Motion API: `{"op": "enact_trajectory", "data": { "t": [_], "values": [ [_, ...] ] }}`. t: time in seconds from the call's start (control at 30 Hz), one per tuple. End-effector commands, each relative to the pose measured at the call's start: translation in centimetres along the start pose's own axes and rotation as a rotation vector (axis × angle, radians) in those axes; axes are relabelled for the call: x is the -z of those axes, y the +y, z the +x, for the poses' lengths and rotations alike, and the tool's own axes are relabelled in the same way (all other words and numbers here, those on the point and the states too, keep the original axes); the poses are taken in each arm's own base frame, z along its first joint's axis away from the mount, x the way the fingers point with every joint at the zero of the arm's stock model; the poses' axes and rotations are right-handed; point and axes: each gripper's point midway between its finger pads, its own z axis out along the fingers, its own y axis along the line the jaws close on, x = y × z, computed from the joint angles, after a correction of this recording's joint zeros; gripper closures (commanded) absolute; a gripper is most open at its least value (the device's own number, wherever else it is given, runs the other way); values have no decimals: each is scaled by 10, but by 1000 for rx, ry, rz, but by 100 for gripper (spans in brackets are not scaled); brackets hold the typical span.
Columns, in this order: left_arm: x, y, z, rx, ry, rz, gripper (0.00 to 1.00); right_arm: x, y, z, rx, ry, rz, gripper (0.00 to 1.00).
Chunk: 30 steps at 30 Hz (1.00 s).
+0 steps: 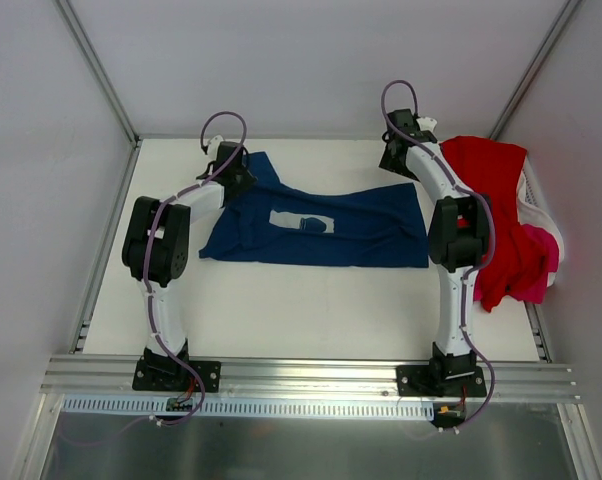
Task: Fold and stack the t-shirts
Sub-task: Fold the tshirt
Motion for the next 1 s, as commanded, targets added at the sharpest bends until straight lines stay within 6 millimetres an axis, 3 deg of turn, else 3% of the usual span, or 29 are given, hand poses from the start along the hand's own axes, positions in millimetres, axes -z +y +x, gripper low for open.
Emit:
{"op": "enact_trajectory", "data": {
  "t": [0.0, 0.13, 0.33, 0.63, 0.97],
  "values": [
    [18, -14, -26, -13, -63, 38, 100, -8, -6, -20, -1, -28, 26, 5],
    [16, -14, -24, -18, -60, 37, 100, -25, -14, -18, -42, -3, 38, 5],
    [15, -15, -21, -17, -51, 45, 100, -50, -5, 15, -119, 100, 15, 8],
    [23, -16, -24, -19, -60, 53, 100, -54, 7, 14, -167, 106, -23, 11],
    [29, -9, -23, -33, -67, 43, 100, -63, 6, 8, -170, 83, 0, 12]
  ]
}}
